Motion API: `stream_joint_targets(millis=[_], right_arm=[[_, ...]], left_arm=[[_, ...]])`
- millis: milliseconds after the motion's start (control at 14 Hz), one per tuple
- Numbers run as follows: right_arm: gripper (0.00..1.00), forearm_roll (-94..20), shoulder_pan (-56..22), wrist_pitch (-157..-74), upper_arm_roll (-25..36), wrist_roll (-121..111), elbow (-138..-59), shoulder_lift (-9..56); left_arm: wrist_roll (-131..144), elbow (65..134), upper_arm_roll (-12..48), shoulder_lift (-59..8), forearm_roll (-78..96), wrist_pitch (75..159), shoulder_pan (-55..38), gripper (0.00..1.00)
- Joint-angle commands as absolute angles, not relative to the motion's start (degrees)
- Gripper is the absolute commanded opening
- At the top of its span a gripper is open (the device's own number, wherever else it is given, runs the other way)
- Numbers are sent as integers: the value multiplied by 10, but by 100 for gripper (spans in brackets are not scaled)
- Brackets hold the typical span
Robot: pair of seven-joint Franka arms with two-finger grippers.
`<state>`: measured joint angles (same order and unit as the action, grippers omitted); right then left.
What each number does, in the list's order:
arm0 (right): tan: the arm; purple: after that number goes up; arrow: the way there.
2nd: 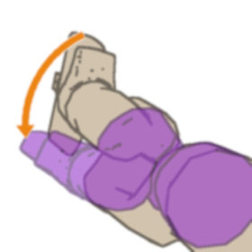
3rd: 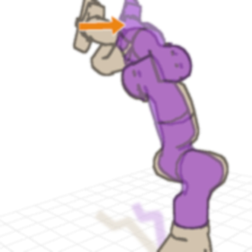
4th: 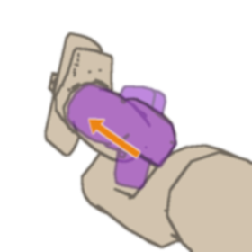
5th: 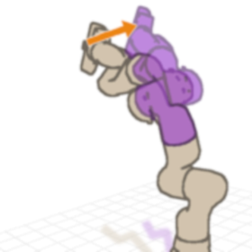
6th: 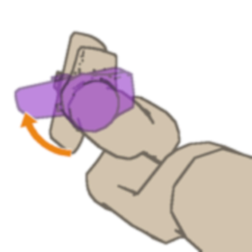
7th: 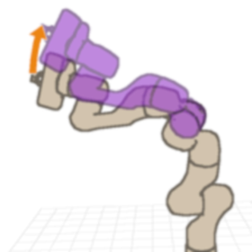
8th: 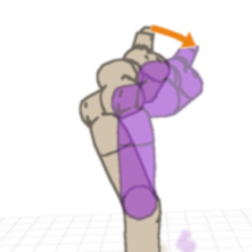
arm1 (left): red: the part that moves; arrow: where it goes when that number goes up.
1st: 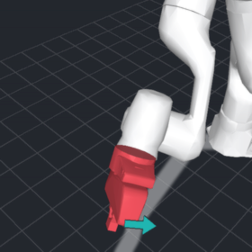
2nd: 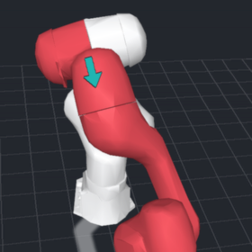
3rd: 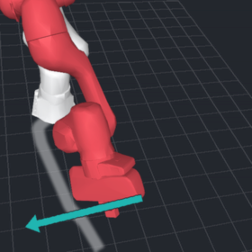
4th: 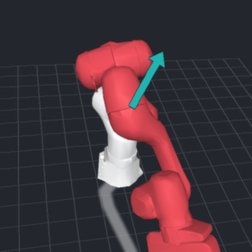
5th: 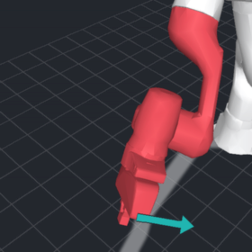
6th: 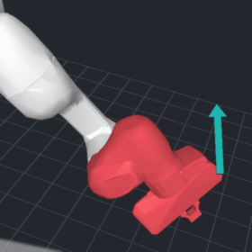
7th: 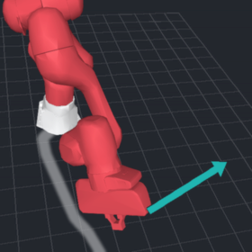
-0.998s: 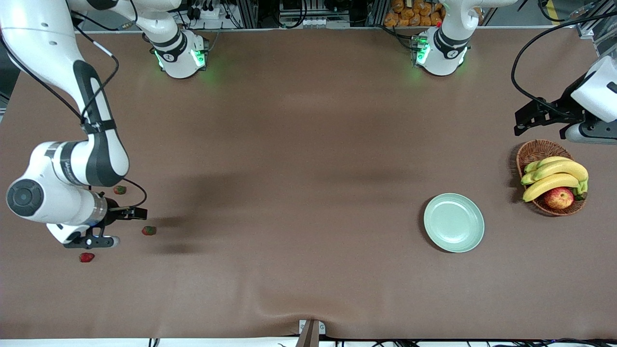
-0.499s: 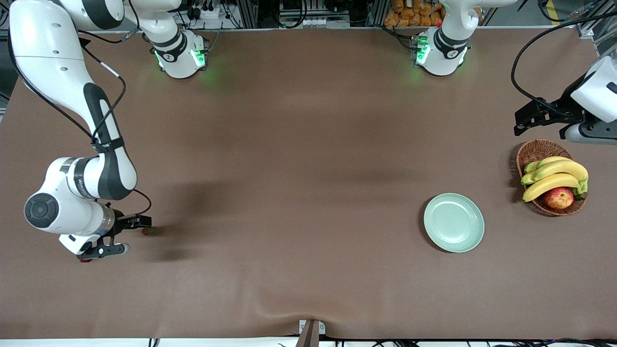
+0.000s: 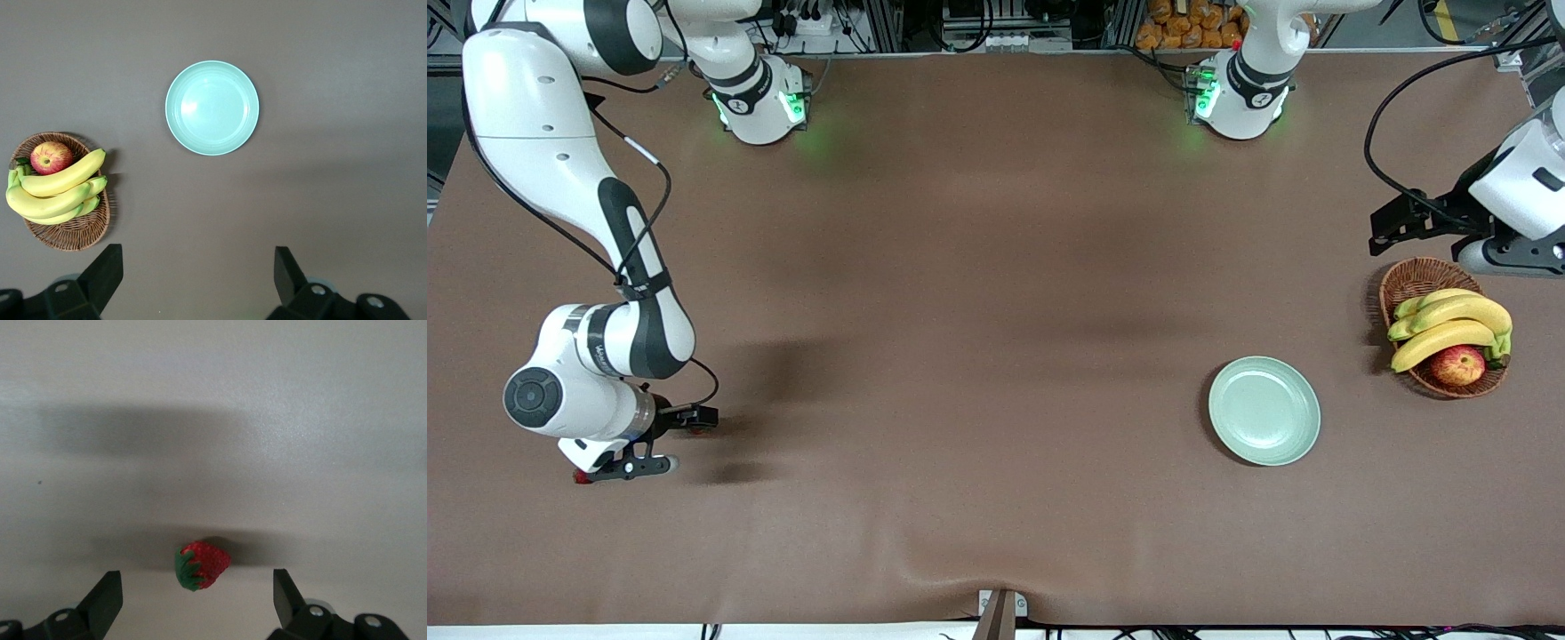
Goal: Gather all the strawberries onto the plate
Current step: 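Lower the right gripper and grasp the first red strawberry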
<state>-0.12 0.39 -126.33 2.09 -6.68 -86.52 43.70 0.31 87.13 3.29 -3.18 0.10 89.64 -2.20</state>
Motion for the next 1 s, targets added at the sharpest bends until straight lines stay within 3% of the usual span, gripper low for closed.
stream_joint_targets(millis=[0,927], right_arm=[[100,-13,12,-1268,18,-48,-849,453],[100,-47,16,-1280,18,-49,-849,473]], left_arm=[[3,864,34,-33,5,889,-19,100],[3,865,34,-33,5,888,-18,100]])
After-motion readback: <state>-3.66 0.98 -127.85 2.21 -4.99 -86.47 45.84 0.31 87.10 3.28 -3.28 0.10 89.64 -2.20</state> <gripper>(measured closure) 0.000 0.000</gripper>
